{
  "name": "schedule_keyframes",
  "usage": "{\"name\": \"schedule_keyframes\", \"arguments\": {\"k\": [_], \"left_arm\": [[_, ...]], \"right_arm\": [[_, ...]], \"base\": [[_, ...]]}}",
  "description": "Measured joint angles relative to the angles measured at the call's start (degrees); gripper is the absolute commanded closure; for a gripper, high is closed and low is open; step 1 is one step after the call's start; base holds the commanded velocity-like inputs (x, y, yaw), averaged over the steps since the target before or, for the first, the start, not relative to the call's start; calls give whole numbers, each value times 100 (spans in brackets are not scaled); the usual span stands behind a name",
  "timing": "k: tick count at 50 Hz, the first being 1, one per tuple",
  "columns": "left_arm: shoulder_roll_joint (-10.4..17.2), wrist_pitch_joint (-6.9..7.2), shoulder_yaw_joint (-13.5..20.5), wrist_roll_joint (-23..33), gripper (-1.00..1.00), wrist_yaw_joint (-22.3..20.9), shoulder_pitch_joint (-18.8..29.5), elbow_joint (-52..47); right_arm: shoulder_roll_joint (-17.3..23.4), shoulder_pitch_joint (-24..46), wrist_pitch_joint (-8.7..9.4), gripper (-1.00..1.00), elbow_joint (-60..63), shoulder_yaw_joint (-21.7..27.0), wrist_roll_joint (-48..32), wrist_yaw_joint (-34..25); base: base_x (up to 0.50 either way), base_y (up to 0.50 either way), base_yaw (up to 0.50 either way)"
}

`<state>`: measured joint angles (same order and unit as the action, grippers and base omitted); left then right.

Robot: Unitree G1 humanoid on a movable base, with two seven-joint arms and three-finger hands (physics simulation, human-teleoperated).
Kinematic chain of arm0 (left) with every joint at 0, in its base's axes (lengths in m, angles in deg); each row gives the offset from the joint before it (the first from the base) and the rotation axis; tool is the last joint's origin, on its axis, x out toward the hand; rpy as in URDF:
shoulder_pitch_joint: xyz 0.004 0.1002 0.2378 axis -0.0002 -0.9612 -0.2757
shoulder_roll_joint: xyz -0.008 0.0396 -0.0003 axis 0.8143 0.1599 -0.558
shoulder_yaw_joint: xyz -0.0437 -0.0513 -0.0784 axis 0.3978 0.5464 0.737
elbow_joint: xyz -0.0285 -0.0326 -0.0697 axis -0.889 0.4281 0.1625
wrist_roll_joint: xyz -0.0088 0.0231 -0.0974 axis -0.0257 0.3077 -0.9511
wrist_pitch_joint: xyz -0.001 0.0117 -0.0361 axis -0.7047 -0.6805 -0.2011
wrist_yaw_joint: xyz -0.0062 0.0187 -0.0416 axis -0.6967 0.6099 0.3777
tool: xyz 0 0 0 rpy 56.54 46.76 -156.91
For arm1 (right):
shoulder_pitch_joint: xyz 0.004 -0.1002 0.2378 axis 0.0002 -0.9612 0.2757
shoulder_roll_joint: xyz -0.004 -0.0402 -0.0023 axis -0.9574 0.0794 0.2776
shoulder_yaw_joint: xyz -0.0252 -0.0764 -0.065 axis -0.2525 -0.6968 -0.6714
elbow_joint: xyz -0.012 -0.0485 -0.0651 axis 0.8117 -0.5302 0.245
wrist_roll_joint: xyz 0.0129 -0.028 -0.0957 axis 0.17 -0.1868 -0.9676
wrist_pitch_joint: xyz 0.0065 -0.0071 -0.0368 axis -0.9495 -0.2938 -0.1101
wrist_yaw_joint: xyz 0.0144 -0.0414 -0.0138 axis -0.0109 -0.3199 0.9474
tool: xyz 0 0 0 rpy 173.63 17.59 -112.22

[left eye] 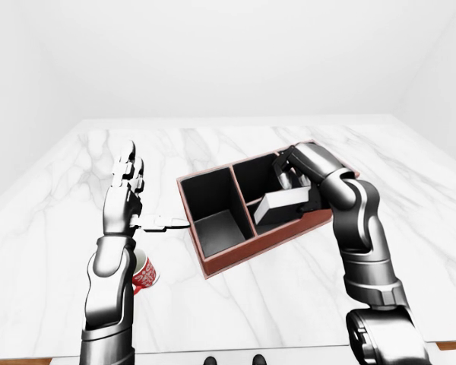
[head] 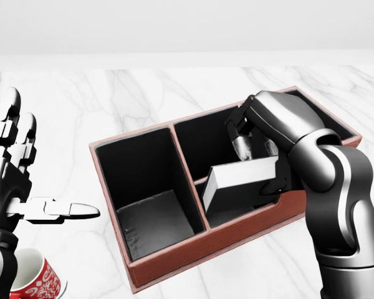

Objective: Pick up the book and place it in the back compartment of the caddy.

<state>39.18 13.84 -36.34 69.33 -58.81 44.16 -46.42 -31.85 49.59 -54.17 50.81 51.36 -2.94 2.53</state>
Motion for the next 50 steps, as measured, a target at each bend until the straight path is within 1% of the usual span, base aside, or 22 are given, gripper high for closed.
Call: {"name": "schedule_keyframes", "arguments": {"k": [50], "left_arm": [[-3, 0, -12, 23, -100, 10, 4, 50]], "right_arm": [[92, 265, 0, 100, -929, -19, 136, 709]], "base": [[0, 0, 0]]}}
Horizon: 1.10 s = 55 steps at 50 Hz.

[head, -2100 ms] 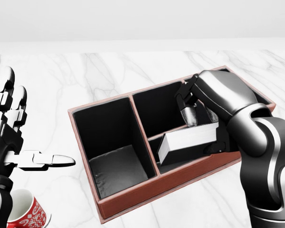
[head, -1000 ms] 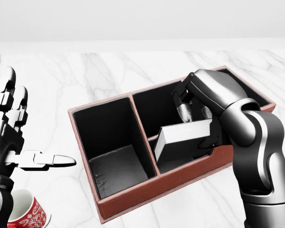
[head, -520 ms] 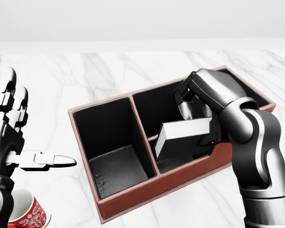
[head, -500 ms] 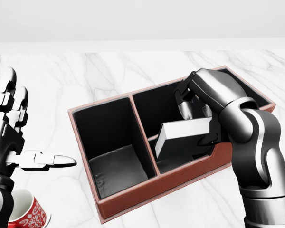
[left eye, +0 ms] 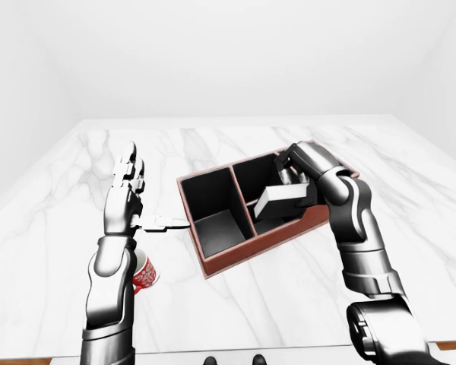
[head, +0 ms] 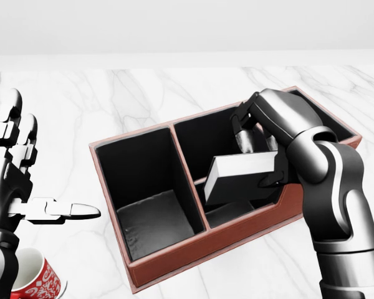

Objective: Pick up the book and place it in the back compartment of the caddy.

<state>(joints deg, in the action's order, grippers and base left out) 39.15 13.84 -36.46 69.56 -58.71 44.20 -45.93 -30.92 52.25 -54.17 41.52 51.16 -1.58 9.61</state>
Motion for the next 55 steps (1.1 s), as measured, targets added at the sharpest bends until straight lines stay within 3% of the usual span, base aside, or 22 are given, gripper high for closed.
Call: {"name": "schedule_keyframes", "arguments": {"k": [23, 55], "left_arm": [[2, 0, -1, 4, -99, 1, 4, 7], [-1, 0, 2, 5, -100, -2, -12, -36]], "right_arm": [[-3, -4, -5, 100, -298, -24, -18, 265], [1, 73, -162, 100, -757, -59, -39, 575]], "base": [[0, 0, 0], [0, 0, 0]]}}
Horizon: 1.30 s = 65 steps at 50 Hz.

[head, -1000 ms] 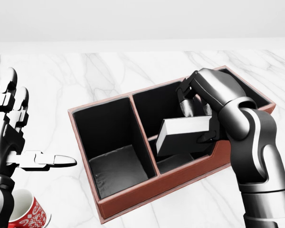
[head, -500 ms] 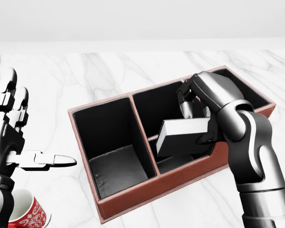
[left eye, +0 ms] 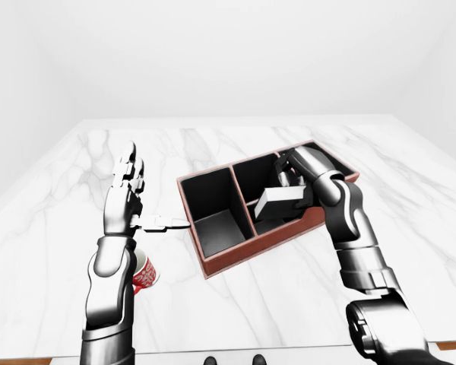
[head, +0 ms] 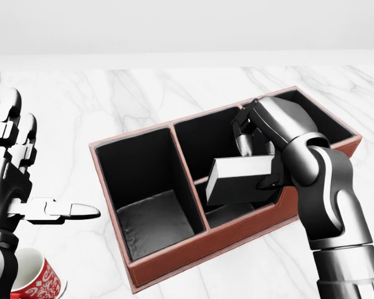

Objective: Pick up the book and place it in the back compartment of the caddy.

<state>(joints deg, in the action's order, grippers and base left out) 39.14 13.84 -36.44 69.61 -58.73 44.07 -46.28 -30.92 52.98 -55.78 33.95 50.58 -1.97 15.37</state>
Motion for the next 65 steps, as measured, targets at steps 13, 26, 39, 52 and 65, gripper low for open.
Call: {"name": "schedule_keyframes", "arguments": {"k": [13, 26, 39, 52, 65], "left_arm": [[6, 0, 6, -4, -100, 3, 17, -46], [8, 0, 8, -6, -99, 4, 23, -65], [5, 0, 6, 1, -100, 4, 17, -2], [9, 0, 9, 0, -100, 6, 19, 1], [12, 0, 9, 9, -100, 6, 20, 15]], "right_arm": [[-2, 46, -98, 100, -247, -22, -13, 179], [-2, 92, -219, 100, -531, -47, -22, 378], [17, 142, -317, 100, -787, -60, -31, 540], [15, 206, -386, 100, -1015, -84, -51, 700], [-15, 289, -461, 100, -1293, -128, -75, 892]], "base": [[0, 0, 0], [0, 0, 0], [0, 0, 0], [0, 0, 0], [0, 0, 0]]}}
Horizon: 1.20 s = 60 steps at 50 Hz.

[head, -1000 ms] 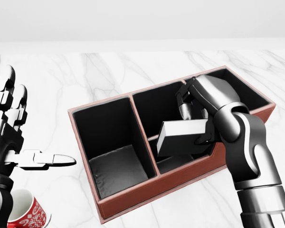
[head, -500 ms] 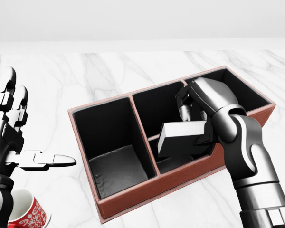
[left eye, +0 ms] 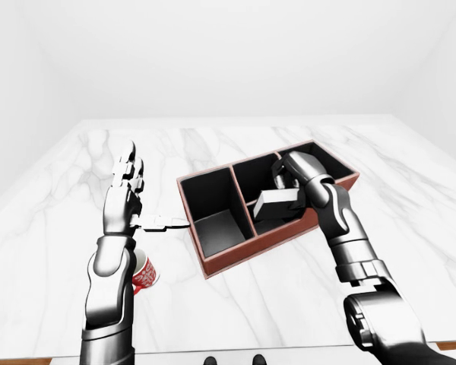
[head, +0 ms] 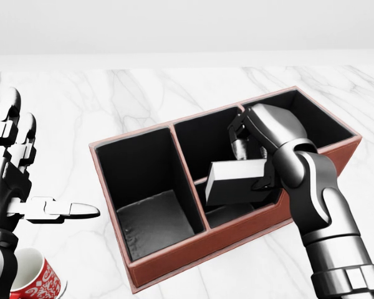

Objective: Pick up the book and place it in the back compartment of the caddy.

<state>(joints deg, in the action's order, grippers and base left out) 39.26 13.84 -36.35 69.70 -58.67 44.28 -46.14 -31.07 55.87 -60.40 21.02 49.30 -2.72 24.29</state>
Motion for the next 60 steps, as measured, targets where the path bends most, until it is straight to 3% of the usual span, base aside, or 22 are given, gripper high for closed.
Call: {"name": "schedule_keyframes", "arguments": {"k": [60], "left_arm": [[-10, 0, -17, 36, -99, 5, -8, 28]], "right_arm": [[8, 224, -360, 100, -1006, -100, -34, 684]], "base": [[0, 0, 0]]}}
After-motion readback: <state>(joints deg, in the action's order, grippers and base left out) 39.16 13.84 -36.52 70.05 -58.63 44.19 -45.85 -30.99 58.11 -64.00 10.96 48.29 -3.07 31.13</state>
